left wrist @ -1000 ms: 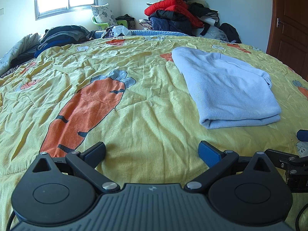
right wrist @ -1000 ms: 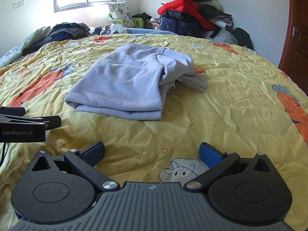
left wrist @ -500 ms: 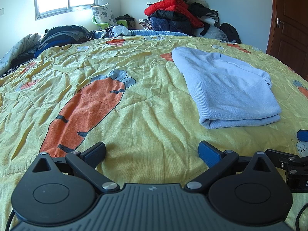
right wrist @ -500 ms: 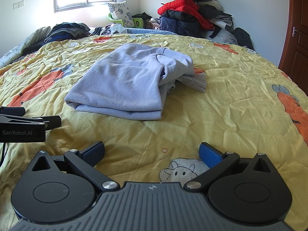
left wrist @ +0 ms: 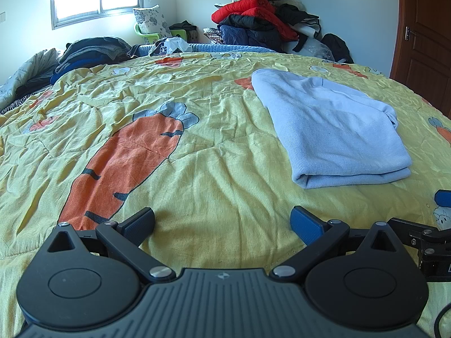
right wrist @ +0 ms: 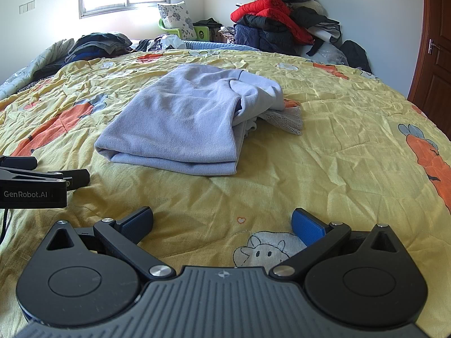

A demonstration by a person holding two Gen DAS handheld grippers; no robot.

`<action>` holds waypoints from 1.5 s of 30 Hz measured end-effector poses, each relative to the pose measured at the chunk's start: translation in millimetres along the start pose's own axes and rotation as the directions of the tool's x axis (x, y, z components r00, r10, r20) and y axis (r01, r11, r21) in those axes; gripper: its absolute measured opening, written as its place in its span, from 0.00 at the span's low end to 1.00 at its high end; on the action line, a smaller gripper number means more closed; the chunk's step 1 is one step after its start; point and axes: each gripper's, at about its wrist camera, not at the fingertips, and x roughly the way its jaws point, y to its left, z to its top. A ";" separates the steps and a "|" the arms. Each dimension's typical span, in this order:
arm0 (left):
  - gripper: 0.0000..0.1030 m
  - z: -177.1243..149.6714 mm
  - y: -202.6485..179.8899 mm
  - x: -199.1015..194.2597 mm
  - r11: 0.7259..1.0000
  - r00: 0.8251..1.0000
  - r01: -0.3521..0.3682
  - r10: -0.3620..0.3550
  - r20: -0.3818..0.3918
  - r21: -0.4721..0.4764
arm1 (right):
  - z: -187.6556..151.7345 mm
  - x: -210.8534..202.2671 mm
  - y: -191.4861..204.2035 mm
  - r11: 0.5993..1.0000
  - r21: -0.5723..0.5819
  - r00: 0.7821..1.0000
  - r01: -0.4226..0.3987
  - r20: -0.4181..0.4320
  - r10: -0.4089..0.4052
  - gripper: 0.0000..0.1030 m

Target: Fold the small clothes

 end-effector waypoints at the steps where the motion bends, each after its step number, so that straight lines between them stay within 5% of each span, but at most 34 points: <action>1: 1.00 -0.2 -0.2 -0.2 1.000 1.000 0.000 0.000 0.000 0.000 | 0.0 0.0 0.0 1.000 0.000 1.000 0.000 0.000 0.000 1.00; 45: 1.00 -0.6 3.0 -2.7 1.000 1.000 0.015 -0.015 -0.008 0.006 | 0.3 1.3 3.2 1.000 0.014 1.000 0.020 0.001 -0.020 1.00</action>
